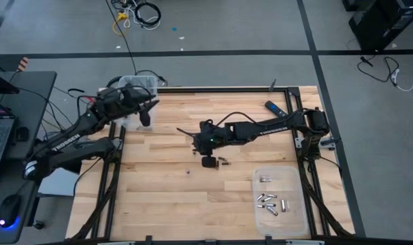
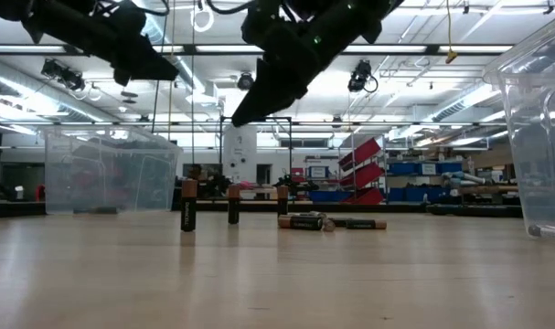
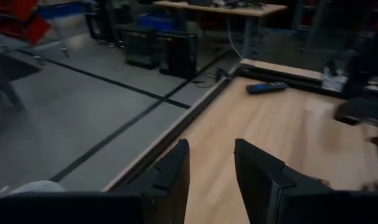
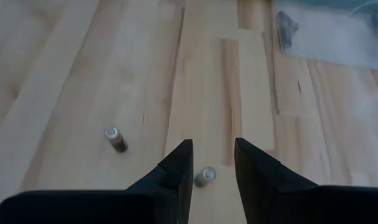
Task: Sort batteries
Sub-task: Put the black and copper battery into the top transparent bin
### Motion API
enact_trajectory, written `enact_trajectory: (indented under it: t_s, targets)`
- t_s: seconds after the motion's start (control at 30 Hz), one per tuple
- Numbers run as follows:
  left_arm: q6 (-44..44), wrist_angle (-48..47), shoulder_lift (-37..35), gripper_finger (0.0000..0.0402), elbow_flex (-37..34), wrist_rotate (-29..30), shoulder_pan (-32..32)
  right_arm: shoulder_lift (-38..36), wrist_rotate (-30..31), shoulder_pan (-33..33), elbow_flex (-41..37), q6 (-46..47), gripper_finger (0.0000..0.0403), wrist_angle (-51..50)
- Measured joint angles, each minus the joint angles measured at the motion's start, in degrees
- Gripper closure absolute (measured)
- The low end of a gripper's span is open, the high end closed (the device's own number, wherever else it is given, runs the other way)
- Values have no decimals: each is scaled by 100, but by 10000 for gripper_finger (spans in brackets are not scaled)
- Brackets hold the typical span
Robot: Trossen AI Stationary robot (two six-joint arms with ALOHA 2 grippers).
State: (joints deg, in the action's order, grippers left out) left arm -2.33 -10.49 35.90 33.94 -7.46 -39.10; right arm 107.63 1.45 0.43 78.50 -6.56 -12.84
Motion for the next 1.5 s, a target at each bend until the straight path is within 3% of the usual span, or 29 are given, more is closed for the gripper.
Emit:
enact_trajectory:
  t_s: [0.37, 0.67, 0.9, 1.5]
  targets:
    - [-2, -19, 4, 277, -49, 183, 671, 7, 329, -2, -1093, -247, 249, 1602]
    - [-42, 36, 11, 277, -51, 398, 779, 215, 318, -26, -1156, -114, 214, 2002]
    - [-42, 16, 49, 278, -55, 446, 821, 634, 326, -16, -1109, -68, 215, 2220]
    - [-63, 38, 322, 278, -55, 551, 890, 671, 335, -61, -1102, -56, 236, 2034]
